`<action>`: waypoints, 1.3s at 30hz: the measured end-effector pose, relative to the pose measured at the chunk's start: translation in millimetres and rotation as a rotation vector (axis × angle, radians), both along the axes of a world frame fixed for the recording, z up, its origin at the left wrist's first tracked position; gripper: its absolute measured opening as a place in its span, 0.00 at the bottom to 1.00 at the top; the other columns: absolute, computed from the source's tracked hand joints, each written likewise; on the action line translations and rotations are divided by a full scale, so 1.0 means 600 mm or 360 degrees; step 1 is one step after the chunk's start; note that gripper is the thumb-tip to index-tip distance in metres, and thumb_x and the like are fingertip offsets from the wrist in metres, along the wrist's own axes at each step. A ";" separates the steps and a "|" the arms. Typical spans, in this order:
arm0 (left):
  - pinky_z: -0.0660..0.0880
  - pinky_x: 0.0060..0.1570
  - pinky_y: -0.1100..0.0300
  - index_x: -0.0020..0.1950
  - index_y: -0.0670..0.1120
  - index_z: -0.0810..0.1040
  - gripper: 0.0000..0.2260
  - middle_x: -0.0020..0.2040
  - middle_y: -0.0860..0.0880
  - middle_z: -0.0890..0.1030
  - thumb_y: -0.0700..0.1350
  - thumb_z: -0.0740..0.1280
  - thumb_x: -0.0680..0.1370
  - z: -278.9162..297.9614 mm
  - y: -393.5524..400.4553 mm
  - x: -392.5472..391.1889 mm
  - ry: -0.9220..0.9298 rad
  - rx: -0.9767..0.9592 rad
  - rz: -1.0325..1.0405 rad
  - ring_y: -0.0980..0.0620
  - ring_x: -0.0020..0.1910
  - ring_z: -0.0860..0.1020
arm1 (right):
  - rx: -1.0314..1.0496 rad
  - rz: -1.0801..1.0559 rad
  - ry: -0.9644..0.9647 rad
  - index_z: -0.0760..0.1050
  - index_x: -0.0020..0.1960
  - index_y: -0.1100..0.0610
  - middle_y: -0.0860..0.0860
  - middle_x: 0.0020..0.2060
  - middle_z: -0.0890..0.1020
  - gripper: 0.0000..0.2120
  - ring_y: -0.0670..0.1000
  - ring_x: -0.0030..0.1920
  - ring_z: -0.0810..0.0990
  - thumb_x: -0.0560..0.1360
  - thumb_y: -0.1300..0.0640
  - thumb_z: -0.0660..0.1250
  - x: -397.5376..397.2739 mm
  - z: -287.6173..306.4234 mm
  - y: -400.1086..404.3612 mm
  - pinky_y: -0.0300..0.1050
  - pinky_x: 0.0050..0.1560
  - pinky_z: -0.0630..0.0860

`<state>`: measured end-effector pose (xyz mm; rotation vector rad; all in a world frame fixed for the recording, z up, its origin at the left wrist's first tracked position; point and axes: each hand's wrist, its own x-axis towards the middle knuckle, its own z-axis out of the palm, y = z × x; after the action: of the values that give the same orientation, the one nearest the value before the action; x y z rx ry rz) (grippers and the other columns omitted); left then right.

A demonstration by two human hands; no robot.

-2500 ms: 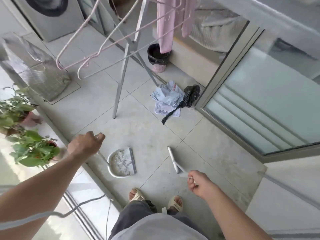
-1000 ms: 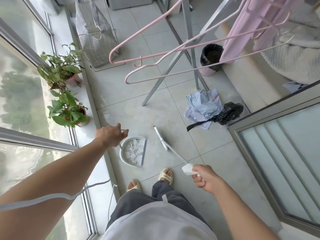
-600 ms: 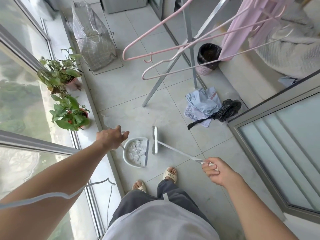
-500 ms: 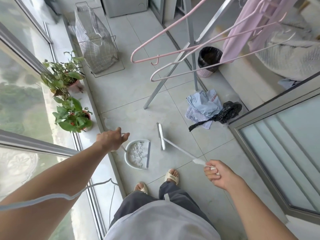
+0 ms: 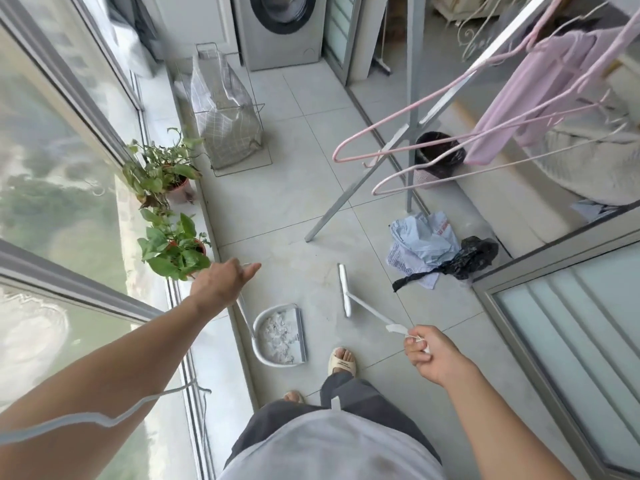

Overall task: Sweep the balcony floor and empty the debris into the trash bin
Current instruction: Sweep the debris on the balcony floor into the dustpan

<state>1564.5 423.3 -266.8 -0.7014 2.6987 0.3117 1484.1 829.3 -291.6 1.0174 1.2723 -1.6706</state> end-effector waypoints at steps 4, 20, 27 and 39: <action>0.73 0.42 0.50 0.51 0.42 0.75 0.31 0.49 0.37 0.81 0.68 0.49 0.78 0.030 -0.029 -0.027 0.0057 -0.0069 0.0045 0.37 0.48 0.80 | -0.0009 0.0047 0.0009 0.66 0.46 0.59 0.51 0.31 0.62 0.05 0.41 0.17 0.59 0.77 0.65 0.53 -0.038 0.006 -0.036 0.33 0.12 0.53; 0.80 0.39 0.48 0.44 0.46 0.69 0.35 0.36 0.44 0.78 0.75 0.40 0.71 0.052 -0.135 -0.216 0.0178 -0.0057 0.0252 0.44 0.35 0.79 | 0.0199 0.0450 0.0151 0.70 0.52 0.62 0.51 0.27 0.63 0.10 0.41 0.17 0.61 0.77 0.69 0.52 -0.293 -0.022 -0.186 0.30 0.15 0.53; 0.81 0.34 0.49 0.45 0.44 0.69 0.34 0.37 0.43 0.78 0.74 0.43 0.71 0.057 -0.166 -0.303 0.0172 -0.0045 0.0215 0.44 0.33 0.79 | 0.0370 0.0463 0.0141 0.71 0.42 0.63 0.51 0.22 0.65 0.10 0.43 0.17 0.63 0.75 0.70 0.53 -0.327 -0.019 -0.227 0.29 0.18 0.54; 0.81 0.39 0.51 0.57 0.46 0.72 0.41 0.46 0.42 0.82 0.78 0.41 0.70 0.004 -0.288 -0.435 0.0034 0.0037 -0.0108 0.44 0.40 0.82 | 0.0515 0.0303 0.0062 0.71 0.42 0.62 0.52 0.27 0.65 0.10 0.44 0.19 0.62 0.74 0.70 0.53 -0.326 -0.013 -0.368 0.30 0.20 0.55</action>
<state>1303.7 250.5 -264.2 -0.6013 2.7279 0.3348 1288.7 608.7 -299.1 1.0160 1.6485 -1.3739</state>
